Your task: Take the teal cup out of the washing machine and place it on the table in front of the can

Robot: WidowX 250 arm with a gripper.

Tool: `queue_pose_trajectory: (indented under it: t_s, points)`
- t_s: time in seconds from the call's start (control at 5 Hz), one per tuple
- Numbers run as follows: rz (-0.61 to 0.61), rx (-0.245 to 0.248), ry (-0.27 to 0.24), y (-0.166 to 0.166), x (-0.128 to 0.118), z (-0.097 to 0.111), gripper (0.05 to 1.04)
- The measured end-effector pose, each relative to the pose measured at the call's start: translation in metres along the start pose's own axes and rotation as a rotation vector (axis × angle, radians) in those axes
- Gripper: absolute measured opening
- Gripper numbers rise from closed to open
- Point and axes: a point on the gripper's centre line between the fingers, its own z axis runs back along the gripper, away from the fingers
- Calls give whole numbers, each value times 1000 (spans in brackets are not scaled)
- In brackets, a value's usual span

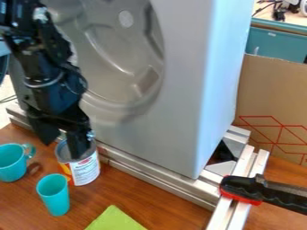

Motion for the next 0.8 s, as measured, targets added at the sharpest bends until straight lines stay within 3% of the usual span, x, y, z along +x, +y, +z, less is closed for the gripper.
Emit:
queue_pose_trajectory:
  t_s: [0.2, 0.4, 0.6, 0.8]
  points:
    - [-72, -43, 70, -32, -3, -10, 1000]
    - [-159, -47, 143, -74, -23, -19, 1000]
    - [-139, -22, 184, -93, -40, -18, 1000]
    - [36, 21, 180, -90, -50, -8, 1000]
